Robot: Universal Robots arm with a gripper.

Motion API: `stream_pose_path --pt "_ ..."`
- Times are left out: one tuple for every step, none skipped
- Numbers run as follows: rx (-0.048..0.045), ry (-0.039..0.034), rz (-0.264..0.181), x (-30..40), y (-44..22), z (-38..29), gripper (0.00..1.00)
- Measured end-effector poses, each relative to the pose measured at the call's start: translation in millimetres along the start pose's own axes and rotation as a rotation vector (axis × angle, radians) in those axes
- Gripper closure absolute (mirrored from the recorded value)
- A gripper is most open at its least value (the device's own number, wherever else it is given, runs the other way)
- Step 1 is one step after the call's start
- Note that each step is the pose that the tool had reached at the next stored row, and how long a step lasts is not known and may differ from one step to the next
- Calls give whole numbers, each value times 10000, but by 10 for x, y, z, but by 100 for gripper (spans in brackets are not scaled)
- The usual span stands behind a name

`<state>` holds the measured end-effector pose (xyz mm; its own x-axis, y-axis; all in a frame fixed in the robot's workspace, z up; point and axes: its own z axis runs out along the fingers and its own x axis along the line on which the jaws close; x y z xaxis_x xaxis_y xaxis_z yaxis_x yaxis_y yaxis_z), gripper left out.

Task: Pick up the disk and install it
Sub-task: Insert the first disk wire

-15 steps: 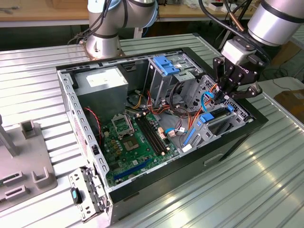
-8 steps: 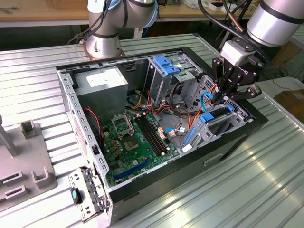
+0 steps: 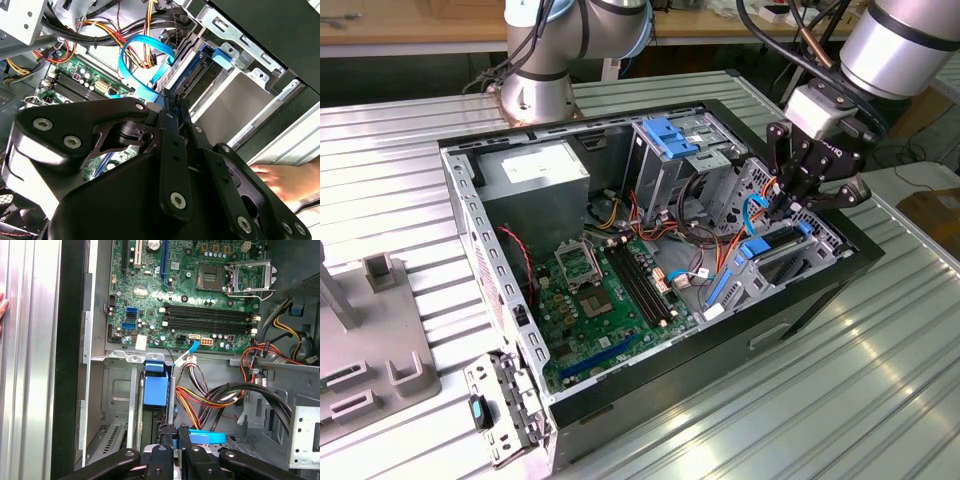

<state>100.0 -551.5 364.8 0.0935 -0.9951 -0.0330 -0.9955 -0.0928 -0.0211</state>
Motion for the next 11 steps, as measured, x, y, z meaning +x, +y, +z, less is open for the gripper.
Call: stream_pose_path --pt "0 -1 0 1 0 0 84" --pt "0 0 0 1 0 0 84" --pt "0 -1 0 2 0 0 84" --pt "0 0 -2 2 -6 0 84" --pt "0 -1 1 2 -7 0 84" --pt "0 -1 0 2 -10 0 84" --pt "0 0 0 3 -13 0 84" --pt "0 -1 0 3 -13 1 84" --pt "0 0 0 3 -13 0 84" --pt "0 0 0 4 -13 0 84" --pt "0 0 0 8 -12 0 84"
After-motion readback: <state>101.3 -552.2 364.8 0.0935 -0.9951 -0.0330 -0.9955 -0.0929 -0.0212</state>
